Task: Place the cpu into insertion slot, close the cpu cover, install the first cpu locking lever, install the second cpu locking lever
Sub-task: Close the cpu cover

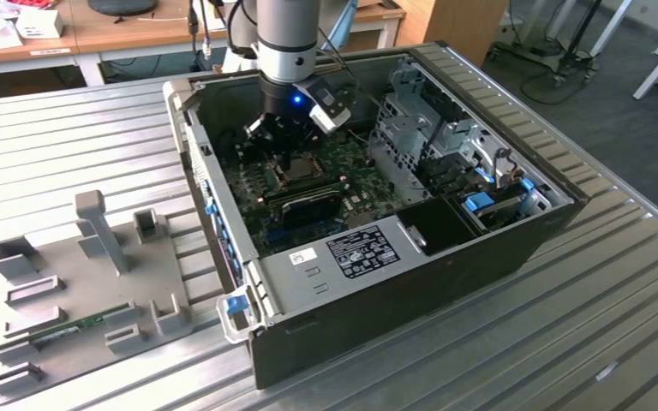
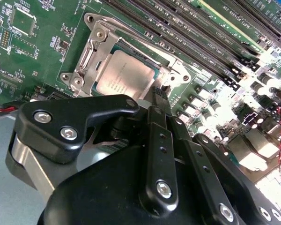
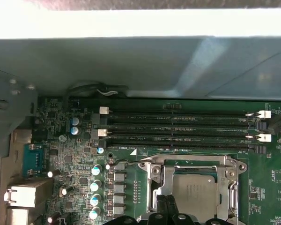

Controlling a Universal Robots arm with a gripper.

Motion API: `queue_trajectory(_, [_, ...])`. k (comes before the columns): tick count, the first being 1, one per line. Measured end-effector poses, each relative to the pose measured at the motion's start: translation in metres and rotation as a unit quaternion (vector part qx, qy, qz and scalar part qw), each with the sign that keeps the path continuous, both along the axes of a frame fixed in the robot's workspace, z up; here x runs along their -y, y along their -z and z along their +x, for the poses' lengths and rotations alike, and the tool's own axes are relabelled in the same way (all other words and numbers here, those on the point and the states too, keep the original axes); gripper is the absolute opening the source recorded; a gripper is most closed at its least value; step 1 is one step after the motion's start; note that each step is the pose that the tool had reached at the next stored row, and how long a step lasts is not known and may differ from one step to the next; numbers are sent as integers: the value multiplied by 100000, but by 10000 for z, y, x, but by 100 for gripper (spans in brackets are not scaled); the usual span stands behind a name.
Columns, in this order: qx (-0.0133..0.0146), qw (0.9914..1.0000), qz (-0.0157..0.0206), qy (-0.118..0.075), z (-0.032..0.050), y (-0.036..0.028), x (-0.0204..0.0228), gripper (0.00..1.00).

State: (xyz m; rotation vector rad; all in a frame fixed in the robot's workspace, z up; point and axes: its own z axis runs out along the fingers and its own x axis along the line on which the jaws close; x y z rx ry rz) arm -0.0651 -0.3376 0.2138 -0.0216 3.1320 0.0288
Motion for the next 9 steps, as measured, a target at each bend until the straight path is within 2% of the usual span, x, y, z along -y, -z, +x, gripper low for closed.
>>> queue_trajectory(3, [3,100000,3,-9,1,8,-4,11])
queue_trajectory(9, [0,100000,-4,-5,-8,14,-38,11])
